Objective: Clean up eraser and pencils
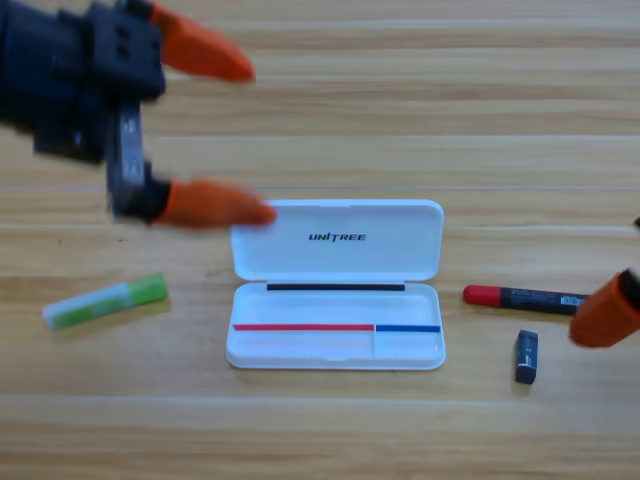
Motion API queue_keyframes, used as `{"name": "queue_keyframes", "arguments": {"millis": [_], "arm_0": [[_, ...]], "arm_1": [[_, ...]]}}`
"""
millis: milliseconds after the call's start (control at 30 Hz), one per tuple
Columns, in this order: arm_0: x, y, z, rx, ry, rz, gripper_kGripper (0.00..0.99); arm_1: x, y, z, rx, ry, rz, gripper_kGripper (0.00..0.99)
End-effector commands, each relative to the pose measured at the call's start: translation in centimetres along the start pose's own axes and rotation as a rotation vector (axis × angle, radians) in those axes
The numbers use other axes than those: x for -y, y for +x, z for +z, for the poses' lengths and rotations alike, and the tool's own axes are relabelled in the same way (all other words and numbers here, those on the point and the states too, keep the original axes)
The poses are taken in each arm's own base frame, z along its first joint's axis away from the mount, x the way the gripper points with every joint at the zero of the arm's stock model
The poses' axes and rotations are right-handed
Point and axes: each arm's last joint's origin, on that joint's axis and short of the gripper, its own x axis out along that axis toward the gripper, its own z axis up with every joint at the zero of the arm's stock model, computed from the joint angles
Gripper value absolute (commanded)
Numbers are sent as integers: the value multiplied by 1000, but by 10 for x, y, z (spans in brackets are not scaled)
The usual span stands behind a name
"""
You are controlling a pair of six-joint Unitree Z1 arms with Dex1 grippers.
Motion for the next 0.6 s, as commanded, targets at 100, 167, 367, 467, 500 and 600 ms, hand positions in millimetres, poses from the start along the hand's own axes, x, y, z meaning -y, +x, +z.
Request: {"name": "queue_keyframes", "arguments": {"millis": [100,167,367,467,500,600], "arm_0": [[-28,20,2,-130,34,253,933],[-38,26,-5,-179,73,279,933],[-59,75,-24,-485,212,425,934],[-83,100,-42,-632,203,459,942],[-88,102,-46,-656,200,453,951],[-93,105,-52,-707,213,414,954]], "arm_1": [[5,73,22,-195,217,-167,989],[6,85,26,-213,281,-199,989],[7,120,37,-249,428,-225,989],[9,138,43,-251,477,-221,988],[8,143,44,-252,492,-215,986],[7,154,49,-255,530,-204,977]]}}
